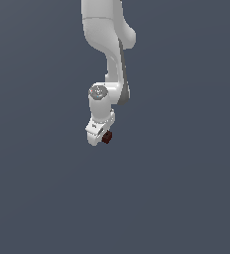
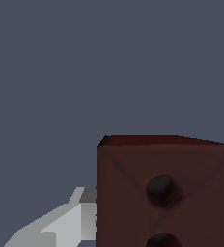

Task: Pick up the object and move it to a goal position.

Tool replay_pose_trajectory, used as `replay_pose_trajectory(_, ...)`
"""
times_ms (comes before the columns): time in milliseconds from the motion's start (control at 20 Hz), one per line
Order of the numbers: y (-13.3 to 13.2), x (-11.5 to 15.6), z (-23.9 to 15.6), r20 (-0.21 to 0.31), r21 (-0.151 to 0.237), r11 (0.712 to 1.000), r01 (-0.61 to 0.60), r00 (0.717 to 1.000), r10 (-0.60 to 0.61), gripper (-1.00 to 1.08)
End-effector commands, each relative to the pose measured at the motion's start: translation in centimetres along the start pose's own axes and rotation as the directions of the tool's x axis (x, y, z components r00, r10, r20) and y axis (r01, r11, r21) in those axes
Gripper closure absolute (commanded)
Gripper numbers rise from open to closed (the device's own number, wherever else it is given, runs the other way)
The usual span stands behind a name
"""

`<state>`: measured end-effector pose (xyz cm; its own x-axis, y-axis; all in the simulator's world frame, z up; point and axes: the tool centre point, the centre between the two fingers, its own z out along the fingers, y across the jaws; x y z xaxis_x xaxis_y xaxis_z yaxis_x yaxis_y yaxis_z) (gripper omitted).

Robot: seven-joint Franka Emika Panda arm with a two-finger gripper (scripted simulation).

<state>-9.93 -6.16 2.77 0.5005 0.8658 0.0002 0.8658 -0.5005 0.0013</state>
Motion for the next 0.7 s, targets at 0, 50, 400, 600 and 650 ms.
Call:
replay_pose_trajectory(0,0.0,0.0,0.0,0.000,0.000,1.000,0.000,1.000,0.000,1.08)
replay_pose_trajectory(50,0.0,0.0,0.0,0.000,0.000,1.000,0.000,1.000,0.000,1.08)
replay_pose_trajectory(400,0.5,2.0,-0.5,0.000,0.000,1.000,0.000,1.000,0.000,1.08)
replay_pose_trajectory(600,1.1,4.3,-1.1,0.000,0.000,1.000,0.000,1.000,0.000,1.08)
replay_pose_trajectory(650,1.3,5.0,-1.3,0.000,0.000,1.000,0.000,1.000,0.000,1.08)
